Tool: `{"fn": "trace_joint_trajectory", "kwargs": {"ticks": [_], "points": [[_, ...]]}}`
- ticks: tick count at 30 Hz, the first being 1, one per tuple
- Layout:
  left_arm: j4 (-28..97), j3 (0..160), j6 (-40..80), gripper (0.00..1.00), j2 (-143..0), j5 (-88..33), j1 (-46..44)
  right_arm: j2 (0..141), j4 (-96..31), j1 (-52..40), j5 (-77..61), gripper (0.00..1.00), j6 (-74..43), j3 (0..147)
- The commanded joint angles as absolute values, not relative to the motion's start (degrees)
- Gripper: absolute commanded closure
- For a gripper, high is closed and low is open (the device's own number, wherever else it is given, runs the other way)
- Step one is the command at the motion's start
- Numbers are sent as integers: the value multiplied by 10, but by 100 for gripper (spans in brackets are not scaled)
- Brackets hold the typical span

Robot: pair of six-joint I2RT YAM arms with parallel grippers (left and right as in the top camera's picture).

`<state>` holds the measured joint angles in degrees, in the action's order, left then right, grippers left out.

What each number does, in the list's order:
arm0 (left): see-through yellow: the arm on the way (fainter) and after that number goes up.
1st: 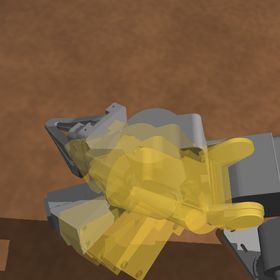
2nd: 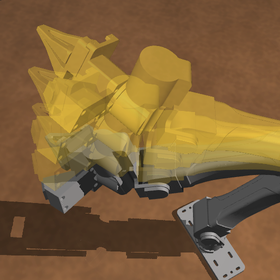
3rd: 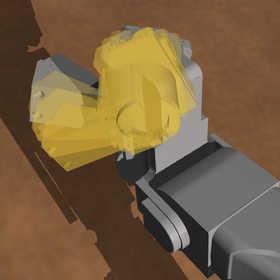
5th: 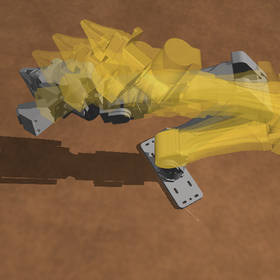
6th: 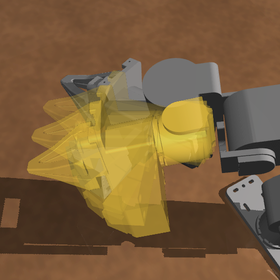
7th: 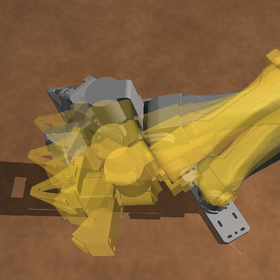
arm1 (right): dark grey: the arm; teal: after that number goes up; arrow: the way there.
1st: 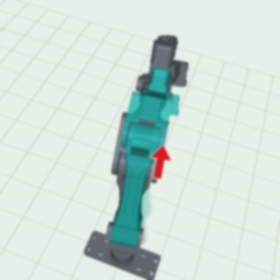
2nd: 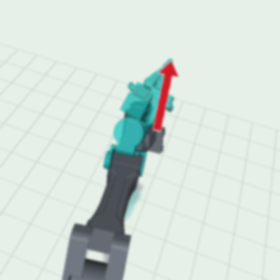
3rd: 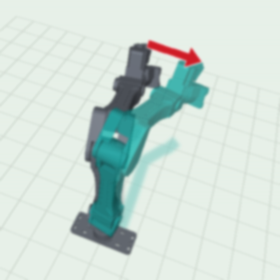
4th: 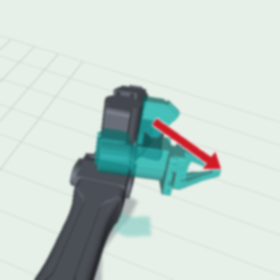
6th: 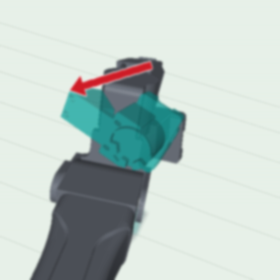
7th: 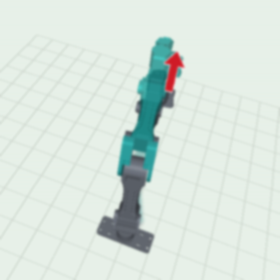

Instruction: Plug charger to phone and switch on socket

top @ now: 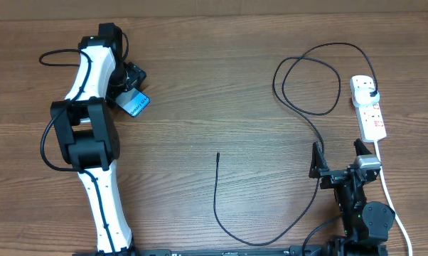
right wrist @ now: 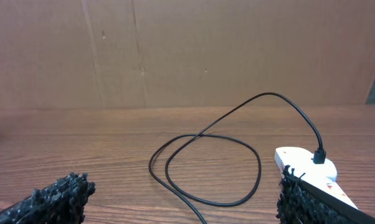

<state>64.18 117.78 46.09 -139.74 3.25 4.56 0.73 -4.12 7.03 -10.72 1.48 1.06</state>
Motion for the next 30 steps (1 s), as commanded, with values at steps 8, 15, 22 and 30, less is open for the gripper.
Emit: {"fn": "trace_joint_trajectory", "kwargs": {"ticks": [8, 15, 22, 30], "points": [[646, 1162, 437, 0, -1404, 18, 65, 2, -38, 67, -110, 0, 14, 4], [643, 1155, 437, 0, -1404, 18, 65, 2, -38, 67, -110, 0, 14, 4], [625, 1136, 437, 0, -1404, 14, 65, 2, -38, 67, -110, 0, 14, 4], [615, 1127, 437, 0, -1404, 4, 65, 2, -38, 67, -110, 0, 14, 4]]}}
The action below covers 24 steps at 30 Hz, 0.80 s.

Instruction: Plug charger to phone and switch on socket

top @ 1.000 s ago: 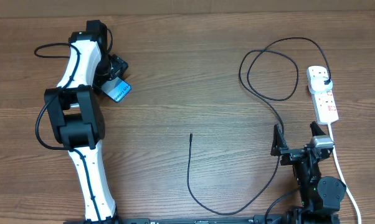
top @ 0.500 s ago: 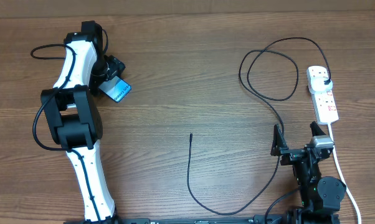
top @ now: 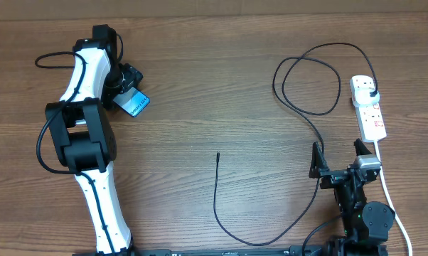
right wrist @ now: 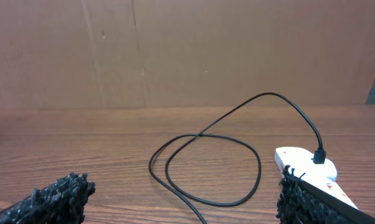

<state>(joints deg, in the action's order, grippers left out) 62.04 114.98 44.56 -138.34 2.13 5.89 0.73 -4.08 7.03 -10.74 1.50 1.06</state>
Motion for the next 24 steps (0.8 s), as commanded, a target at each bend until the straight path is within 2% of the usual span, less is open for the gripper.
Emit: {"fn": "trace_joint_trajectory", "kwargs": {"ticks": [1, 24], "points": [[615, 1127, 437, 0, -1404, 4, 65, 2, -38, 67, -110, 0, 14, 4], [623, 1127, 439, 0, -1404, 0, 64, 2, -38, 67, -110, 0, 14, 4]]}}
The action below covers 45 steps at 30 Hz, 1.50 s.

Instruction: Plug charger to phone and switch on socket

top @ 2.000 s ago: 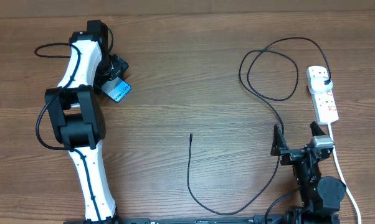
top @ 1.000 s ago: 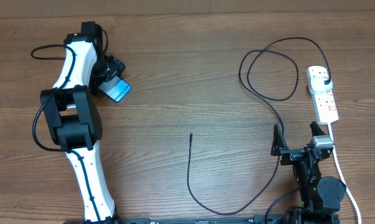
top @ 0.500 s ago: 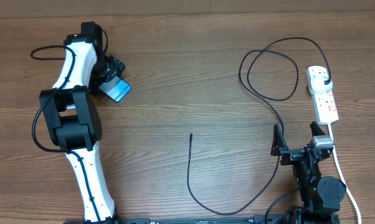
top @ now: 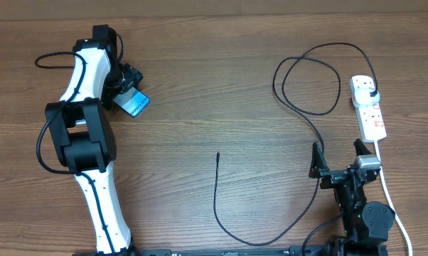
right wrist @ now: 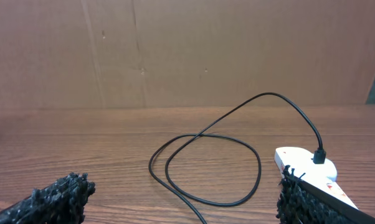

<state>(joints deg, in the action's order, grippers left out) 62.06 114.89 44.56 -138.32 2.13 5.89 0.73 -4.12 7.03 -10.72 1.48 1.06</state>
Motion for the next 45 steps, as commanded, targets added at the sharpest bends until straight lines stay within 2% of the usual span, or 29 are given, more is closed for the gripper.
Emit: {"fn": "trace_joint_trajectory", "kwargs": {"ticks": [1, 15, 45], "points": [[624, 1127, 439, 0, -1404, -3, 64, 2, -38, 67, -110, 0, 14, 4], [636, 1127, 439, 0, -1404, -40, 65, 2, -38, 67, -110, 0, 14, 4], [620, 1127, 452, 0, -1404, 35, 65, 2, -38, 67, -110, 0, 14, 4]]}}
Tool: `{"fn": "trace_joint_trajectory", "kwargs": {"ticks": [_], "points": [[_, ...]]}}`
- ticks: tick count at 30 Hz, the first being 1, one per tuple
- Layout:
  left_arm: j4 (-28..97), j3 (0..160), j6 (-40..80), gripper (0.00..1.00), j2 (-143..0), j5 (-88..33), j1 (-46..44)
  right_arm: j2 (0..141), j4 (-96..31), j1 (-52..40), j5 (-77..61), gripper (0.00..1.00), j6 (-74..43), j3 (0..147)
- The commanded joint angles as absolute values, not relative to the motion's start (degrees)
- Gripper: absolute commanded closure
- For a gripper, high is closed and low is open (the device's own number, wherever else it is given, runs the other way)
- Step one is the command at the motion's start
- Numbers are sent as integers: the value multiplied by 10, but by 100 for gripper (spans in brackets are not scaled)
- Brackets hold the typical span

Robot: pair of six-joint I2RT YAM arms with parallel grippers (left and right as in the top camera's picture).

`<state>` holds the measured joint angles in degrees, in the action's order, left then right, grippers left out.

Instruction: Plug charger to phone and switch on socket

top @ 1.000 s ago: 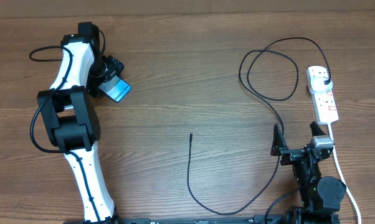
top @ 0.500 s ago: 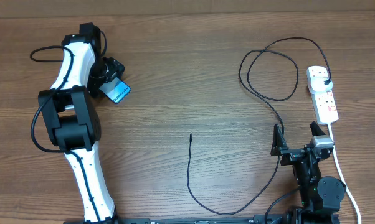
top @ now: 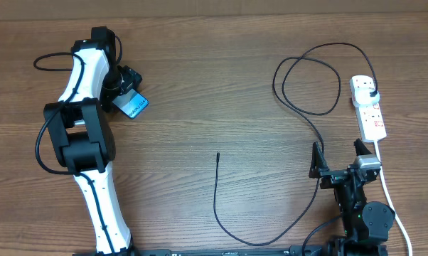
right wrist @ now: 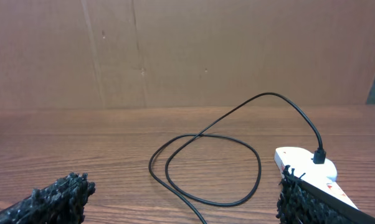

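A blue phone (top: 134, 107) lies tilted at the far left of the table, its upper end between the fingers of my left gripper (top: 126, 83), which looks shut on it. A black charger cable (top: 308, 112) runs from a plug (top: 371, 89) in the white power strip (top: 370, 117), makes loops, passes my right gripper and ends free at mid-table (top: 218, 155). My right gripper (top: 337, 159) stands open near the front edge with nothing between its fingers. In the right wrist view the cable loops (right wrist: 206, 168) and the power strip (right wrist: 303, 163) lie ahead of the right gripper (right wrist: 184, 205).
The strip's white lead (top: 393, 206) runs down the right side past the right arm. A brown cardboard wall (right wrist: 187, 50) closes off the far edge of the wooden table (top: 214, 85). The left arm's own black cable (top: 54, 57) loops at the far left.
The left arm and the phone have shifted very slightly to the left. The right arm, cable and power strip have not moved.
The left gripper was at the phone's upper end at the far left in every earlier moment. The arm had edged a little left by 2.3 s ago, held there, and now sits slightly further left. The right gripper stayed open near the front edge.
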<state>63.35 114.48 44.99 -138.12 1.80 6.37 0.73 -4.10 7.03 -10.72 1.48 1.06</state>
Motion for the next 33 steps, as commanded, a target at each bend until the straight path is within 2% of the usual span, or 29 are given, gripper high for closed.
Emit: {"fn": "trace_joint_trajectory", "kwargs": {"ticks": [1, 33], "points": [[619, 1127, 452, 0, -1404, 35, 65, 2, -38, 67, -110, 0, 14, 4], [620, 1127, 452, 0, -1404, 32, 64, 2, -38, 67, -110, 0, 14, 4]]}}
